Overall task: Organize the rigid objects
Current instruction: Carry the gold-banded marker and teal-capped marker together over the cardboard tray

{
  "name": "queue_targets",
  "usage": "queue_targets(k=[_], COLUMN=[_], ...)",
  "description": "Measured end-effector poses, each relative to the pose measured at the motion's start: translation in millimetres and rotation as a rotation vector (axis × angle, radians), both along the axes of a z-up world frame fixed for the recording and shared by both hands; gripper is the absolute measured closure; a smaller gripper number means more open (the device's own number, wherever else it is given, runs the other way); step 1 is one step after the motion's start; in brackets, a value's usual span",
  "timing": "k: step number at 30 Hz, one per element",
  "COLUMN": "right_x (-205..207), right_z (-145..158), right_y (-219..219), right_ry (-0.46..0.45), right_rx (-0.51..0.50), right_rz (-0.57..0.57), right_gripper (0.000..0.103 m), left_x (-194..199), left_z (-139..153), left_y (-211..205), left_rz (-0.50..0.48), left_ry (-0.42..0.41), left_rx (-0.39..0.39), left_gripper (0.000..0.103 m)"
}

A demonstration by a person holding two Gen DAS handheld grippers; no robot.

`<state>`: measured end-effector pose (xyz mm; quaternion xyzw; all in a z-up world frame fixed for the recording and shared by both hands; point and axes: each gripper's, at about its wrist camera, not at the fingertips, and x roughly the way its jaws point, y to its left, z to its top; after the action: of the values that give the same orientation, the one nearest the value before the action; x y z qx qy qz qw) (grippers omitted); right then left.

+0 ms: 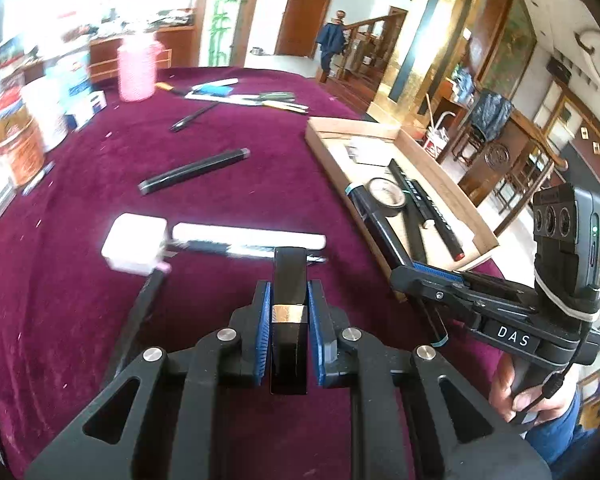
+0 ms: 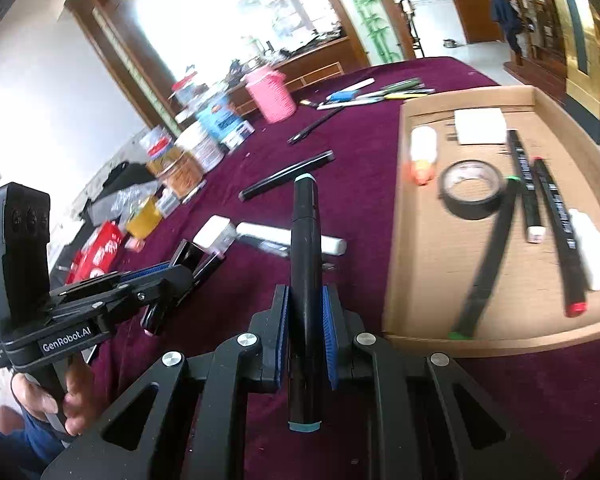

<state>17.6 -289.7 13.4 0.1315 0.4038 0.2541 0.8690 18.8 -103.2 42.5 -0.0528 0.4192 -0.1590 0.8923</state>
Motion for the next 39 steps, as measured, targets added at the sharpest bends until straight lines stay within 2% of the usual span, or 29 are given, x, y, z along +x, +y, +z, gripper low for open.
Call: queue_targets(k=[5,11,16,21,26,28,31,39], right_x=[0.6,-0.1,1.0,4.1,19.2,33.0,55.3,89.8], right_z=[3.8,13.6,22.3,25.8,32.4,35.0,32.1,19.9], right_y=[-30.1,-70.5,-103.1,-130.0,-143.7,-145.6,-149.3,-136.3], right_ry=[-0.013,-0.04,-0.063,-0.057,-0.044,-0.029,0.018,0.067], right_rx=[0.034,0.066,0.075,0.037,-0.043,-0.094,-0.119,-0.251], right_rz=[-0.053,-0.13,-0.207,-0.275,-0.31,-0.317,-0.316,-0.31], right_gripper=[0.089,0.089,0.089,0.089,0.089,0.089,0.089,0.089], left_x=[11.0,30.1,55.4,76.4,91.2,95.6,97.4,99.5], left_z=[7.4,29.8,38.0,10.1,-21.3,-24.6,-26.0,-36.1], left_y=[-33.3,-76.6,-117.0,-152.1,-159.1,-156.5,-153.7,-153.3], left_rz=[-0.032,-0.086,-0.121,-0.086,-0.03,-0.022,-0.02,-0.015], left_ry=[-0.007,-0.033,-0.038,-0.04,-0.029,-0.021,-0.032,-0.028], left_rx=[0.004,-0.008,-0.052,-0.012,0.042,0.041,0.049,0.086], left_gripper=[0.088,0.088,0.088,0.088,0.088,0.088,0.088,0.088])
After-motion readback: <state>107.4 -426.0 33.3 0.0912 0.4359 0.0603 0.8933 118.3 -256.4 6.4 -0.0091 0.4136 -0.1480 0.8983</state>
